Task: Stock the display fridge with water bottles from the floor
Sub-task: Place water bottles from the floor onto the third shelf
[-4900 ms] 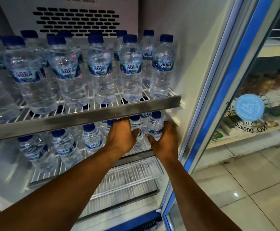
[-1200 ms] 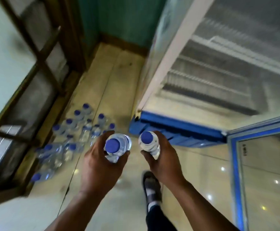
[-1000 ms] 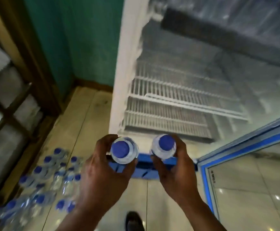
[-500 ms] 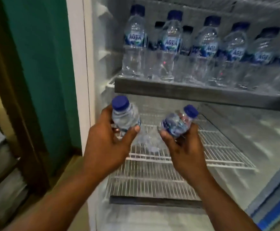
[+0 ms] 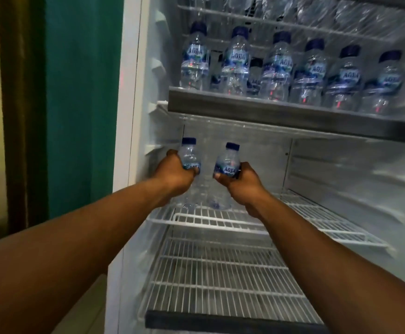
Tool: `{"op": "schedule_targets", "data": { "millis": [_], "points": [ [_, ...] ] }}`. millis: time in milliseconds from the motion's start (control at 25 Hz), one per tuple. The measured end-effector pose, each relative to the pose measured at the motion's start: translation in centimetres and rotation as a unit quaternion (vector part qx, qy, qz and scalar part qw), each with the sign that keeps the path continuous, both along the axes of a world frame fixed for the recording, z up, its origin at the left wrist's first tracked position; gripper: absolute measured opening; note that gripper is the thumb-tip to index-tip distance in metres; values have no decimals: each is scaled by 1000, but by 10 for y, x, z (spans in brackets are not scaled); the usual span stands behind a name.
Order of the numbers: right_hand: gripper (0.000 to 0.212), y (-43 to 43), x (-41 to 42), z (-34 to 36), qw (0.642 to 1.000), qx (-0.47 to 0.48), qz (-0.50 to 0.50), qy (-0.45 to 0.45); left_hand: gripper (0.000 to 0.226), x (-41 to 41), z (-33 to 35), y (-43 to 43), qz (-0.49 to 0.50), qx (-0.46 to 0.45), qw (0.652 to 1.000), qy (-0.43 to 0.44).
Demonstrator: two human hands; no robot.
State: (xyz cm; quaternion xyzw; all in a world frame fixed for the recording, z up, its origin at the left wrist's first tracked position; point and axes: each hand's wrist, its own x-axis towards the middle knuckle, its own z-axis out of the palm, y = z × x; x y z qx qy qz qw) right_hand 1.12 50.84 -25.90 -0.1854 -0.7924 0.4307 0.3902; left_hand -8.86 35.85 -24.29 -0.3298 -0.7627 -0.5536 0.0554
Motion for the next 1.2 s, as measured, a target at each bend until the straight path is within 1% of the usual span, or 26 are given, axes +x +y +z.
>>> {"op": "schedule_targets", "data": {
  "millis": [80, 200, 320, 440, 560, 720, 920, 1080, 1200],
  "points": [
    [50, 9, -11, 1, 1000, 13, -5, -16, 45, -5, -1, 8, 9, 5, 1000, -20],
    [49, 14, -22, -1, 998, 32, -3, -45, 43, -6, -13, 17, 7, 13, 1000, 2],
    [49, 15, -25, -12, 999, 29, -4, -29, 44, -1, -26, 17, 16, 13, 1000, 19],
    [53, 17, -23, -19, 999, 36, -10, -38, 57, 0, -36, 14, 22, 16, 1000, 15],
    [62, 16, -20, -21, 995, 68, -22, -73, 64, -4, -40, 14, 33, -21, 999, 27],
    [67, 16, -21, -19, 993, 85, -12, -79, 60, -11, -41, 18, 56, -27, 998, 21],
    [66, 15, -23, -23, 990, 99, 11, -96, 59, -21, -42, 33, 71, -96, 992, 37],
    [66, 16, -25, -24, 987, 120, 9, -105, 53, -34, -44, 42, 72, -111, 991, 10],
    [65, 14, -27, -23, 983, 139, -3, -116, 52, -41, -47, 46, 74, -104, 992, -7]
  ]
}}
